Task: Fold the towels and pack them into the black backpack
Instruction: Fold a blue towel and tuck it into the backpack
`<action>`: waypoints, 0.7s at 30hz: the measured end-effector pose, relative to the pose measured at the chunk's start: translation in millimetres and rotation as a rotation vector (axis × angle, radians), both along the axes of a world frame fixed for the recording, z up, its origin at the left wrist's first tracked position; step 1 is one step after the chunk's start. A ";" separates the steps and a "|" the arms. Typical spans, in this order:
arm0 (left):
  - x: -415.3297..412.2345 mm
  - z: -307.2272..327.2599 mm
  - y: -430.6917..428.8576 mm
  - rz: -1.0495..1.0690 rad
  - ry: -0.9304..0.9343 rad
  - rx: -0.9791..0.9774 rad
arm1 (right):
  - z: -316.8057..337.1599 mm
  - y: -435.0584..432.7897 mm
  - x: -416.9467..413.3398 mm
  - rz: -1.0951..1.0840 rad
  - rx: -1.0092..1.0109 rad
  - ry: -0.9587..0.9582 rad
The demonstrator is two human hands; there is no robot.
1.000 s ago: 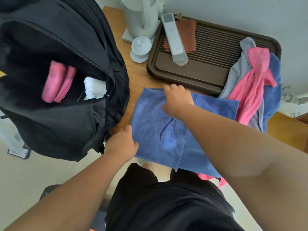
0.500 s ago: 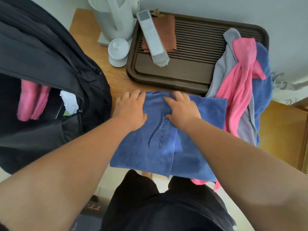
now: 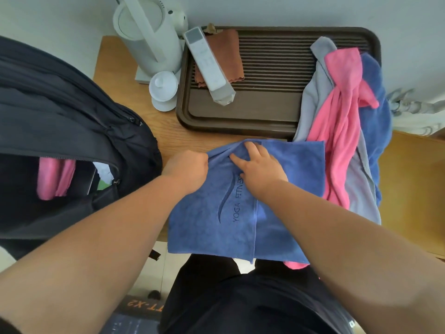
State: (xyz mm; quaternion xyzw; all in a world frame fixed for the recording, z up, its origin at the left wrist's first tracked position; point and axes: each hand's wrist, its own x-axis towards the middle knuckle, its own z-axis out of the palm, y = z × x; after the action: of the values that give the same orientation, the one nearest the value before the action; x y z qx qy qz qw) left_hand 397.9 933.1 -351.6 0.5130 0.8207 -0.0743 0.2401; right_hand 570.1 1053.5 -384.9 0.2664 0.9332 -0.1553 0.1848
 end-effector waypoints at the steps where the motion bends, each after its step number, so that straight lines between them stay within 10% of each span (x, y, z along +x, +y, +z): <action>1: -1.2 -0.3 1.2 -0.039 0.032 -0.006 | -0.3 -0.1 0.3 0.001 -0.001 -0.002; 21: -6.3 9.3 -1.5 -0.353 0.348 -0.215 | 2.6 -2.9 3.1 0.020 0.015 -0.042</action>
State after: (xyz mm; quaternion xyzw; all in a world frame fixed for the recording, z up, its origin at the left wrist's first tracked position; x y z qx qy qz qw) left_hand 391.6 931.6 -342.4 0.5992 0.7350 -0.2887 0.1320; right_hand 573.2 1050.6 -382.3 0.2616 0.9329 -0.1405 0.2039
